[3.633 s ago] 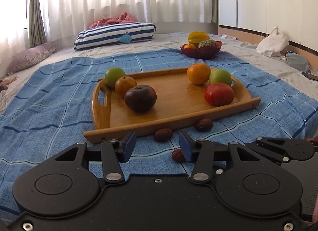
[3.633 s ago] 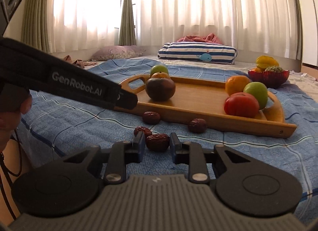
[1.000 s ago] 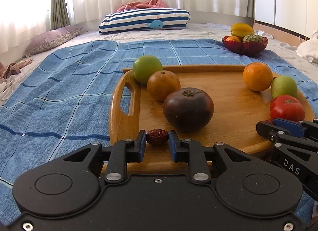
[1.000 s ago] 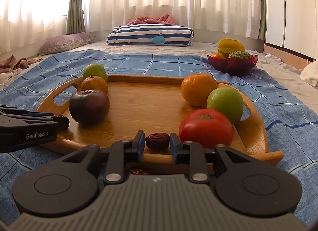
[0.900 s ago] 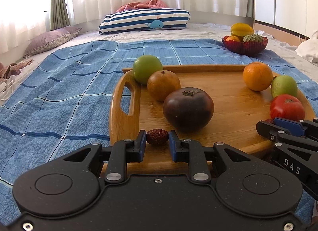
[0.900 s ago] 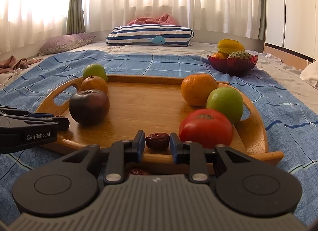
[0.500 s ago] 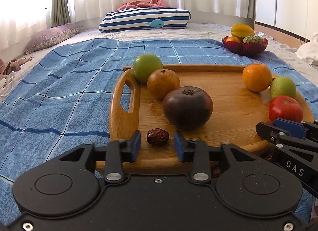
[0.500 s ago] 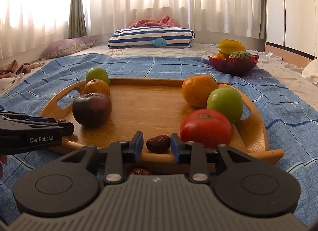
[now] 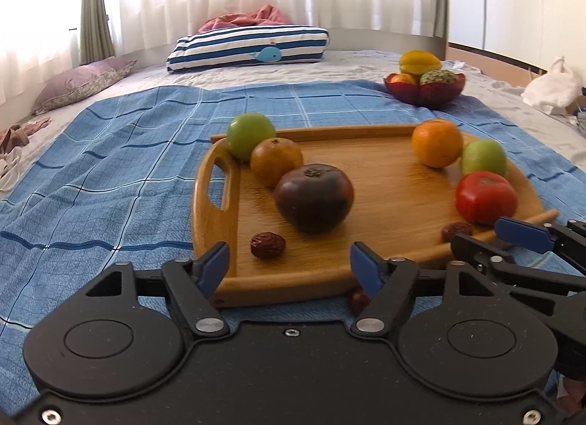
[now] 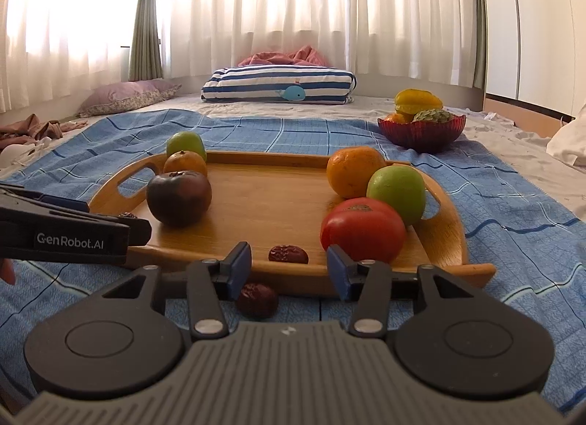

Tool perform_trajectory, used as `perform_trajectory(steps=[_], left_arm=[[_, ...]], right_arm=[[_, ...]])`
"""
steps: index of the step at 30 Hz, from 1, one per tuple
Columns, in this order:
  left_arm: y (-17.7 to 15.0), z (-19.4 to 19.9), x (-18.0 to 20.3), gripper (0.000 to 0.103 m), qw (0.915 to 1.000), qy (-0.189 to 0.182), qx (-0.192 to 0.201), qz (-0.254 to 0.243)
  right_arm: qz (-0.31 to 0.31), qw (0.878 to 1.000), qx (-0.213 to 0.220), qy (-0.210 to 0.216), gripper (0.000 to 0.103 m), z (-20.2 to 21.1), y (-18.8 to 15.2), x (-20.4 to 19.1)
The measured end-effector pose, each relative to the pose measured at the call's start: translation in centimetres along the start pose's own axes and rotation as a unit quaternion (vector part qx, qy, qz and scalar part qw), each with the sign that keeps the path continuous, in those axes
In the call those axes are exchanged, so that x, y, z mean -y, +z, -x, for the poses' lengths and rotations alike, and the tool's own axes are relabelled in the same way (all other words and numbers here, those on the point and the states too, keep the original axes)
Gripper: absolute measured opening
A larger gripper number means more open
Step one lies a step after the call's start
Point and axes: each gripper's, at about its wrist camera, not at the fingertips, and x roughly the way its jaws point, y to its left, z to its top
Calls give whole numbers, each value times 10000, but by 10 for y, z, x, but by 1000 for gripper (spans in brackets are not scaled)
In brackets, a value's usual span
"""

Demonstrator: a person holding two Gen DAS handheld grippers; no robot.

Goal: Organize fruits
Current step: 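Open left gripper releasing the date while right gripper releases its date on the tray, then move left gripper to another date and close while right gripper closes on a date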

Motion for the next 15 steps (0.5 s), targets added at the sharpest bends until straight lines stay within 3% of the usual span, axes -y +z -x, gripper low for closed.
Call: perform_trajectory(steps=[15], left_arm=[[-14,9,20,79,9991,-363,-191,-55]], right_arm=[[211,9997,-83,40,69,6,-16,-4]])
